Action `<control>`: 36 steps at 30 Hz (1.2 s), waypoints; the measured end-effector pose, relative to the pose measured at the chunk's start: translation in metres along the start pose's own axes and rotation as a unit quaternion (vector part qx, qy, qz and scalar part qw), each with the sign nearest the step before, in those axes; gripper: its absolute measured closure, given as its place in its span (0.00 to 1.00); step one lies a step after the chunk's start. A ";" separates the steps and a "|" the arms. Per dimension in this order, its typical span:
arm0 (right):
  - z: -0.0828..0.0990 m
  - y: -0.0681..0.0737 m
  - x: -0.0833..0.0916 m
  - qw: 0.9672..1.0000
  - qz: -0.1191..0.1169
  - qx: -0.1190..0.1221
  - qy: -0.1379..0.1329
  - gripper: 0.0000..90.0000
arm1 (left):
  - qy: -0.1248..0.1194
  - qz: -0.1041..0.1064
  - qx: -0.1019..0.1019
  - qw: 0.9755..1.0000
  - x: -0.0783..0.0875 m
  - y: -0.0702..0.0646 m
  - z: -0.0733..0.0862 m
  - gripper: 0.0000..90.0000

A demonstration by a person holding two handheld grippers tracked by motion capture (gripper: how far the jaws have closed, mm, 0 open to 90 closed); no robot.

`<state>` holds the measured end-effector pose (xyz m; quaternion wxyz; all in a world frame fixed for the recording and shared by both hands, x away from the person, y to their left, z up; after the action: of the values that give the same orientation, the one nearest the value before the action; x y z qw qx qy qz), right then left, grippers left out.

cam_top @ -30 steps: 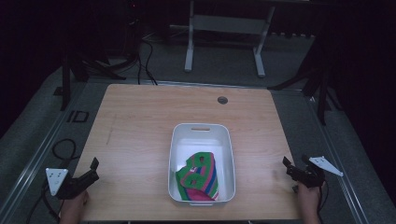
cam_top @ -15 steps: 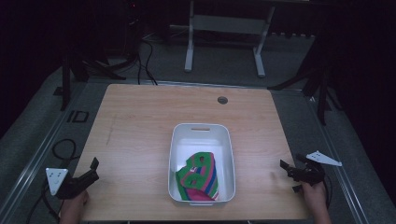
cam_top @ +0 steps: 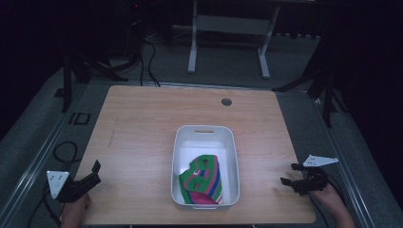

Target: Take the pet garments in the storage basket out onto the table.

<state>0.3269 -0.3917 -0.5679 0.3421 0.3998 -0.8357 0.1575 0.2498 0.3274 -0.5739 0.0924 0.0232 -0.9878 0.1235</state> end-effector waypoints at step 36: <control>-0.107 0.081 -0.006 0.972 -0.154 0.179 -0.006 0.16 | 0.001 0.000 0.001 1.000 0.000 0.000 0.000 0.01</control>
<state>0.3145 -0.2798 -0.4947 0.2804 0.5791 -0.7245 0.2473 0.2501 0.3273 -0.5741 0.0936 0.0227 -0.9876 0.1243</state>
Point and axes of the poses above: each handheld gripper's, and its own axes: x roughly backward along the jaws, z roughly out of its underside, y roughly to its left, the point moved 4 cm from there along -x, roughly forward along the jaws, and after that the axes turned 7 degrees about x, right-handed, at the moved point
